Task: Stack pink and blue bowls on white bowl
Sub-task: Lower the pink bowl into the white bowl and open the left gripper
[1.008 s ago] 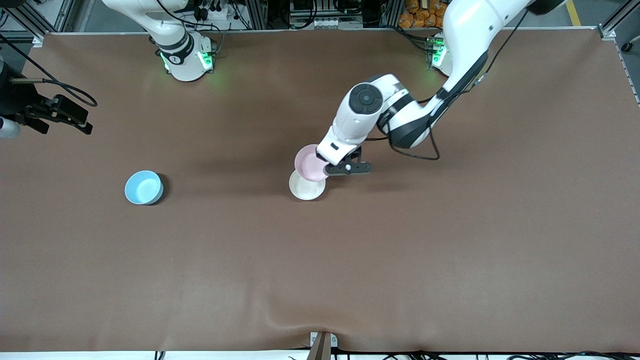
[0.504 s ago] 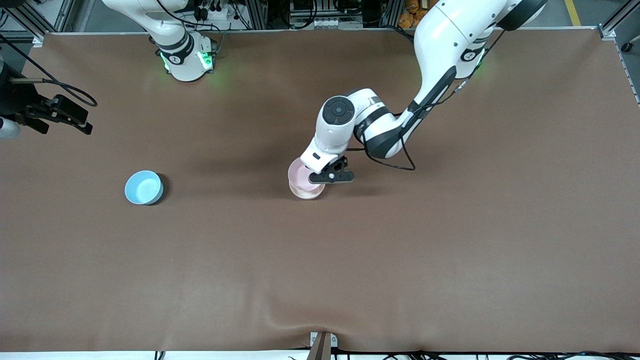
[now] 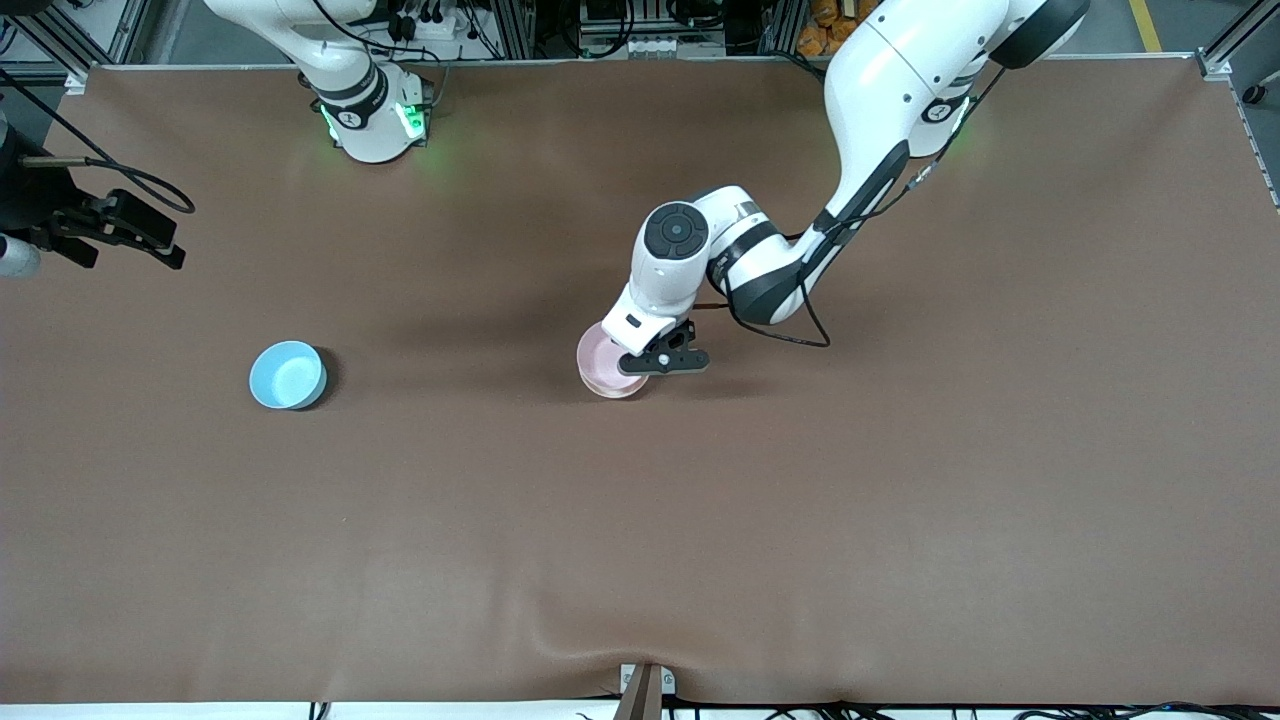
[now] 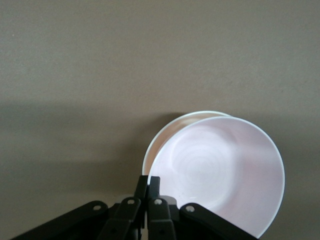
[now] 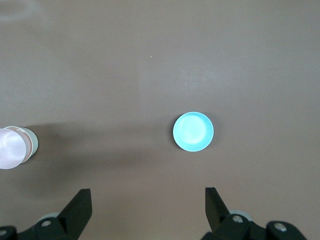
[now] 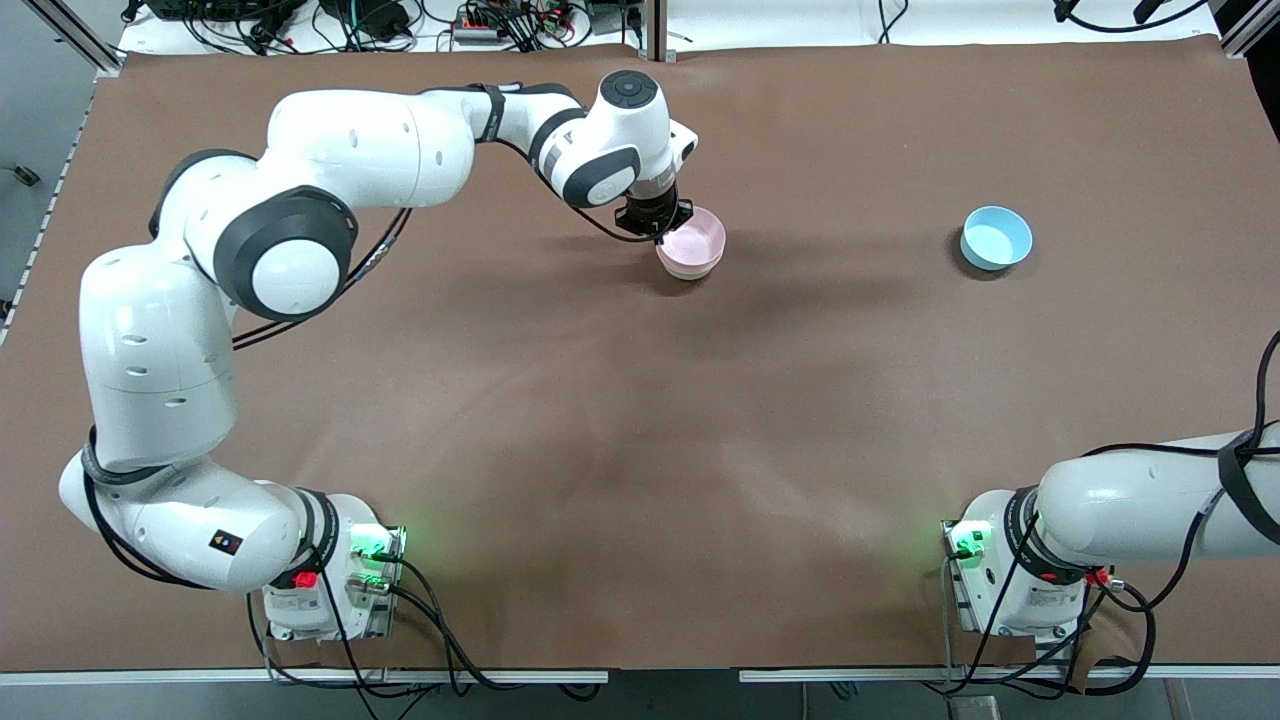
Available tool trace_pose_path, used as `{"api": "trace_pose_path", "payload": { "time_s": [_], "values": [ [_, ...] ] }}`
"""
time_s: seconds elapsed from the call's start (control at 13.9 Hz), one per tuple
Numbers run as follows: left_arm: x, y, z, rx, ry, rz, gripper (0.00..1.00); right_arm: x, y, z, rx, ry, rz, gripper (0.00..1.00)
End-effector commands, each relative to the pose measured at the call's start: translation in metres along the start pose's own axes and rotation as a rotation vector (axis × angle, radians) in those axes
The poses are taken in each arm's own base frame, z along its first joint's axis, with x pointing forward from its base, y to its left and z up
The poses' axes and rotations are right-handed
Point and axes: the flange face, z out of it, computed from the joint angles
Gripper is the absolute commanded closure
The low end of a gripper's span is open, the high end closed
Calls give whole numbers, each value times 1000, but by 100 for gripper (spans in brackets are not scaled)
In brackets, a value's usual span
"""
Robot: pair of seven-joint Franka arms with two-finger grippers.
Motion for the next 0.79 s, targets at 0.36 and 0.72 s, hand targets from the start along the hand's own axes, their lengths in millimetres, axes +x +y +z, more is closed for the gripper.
{"api": "trace_pose_path", "payload": {
  "time_s": [0.36, 0.72],
  "values": [
    [17, 4, -3, -14, 24, -22, 0, -1, 1, -1, -7, 4, 10, 0],
    [66, -45, -127, 78, 98, -97, 0, 4, 23, 5, -8, -7, 48, 0]
  ]
}}
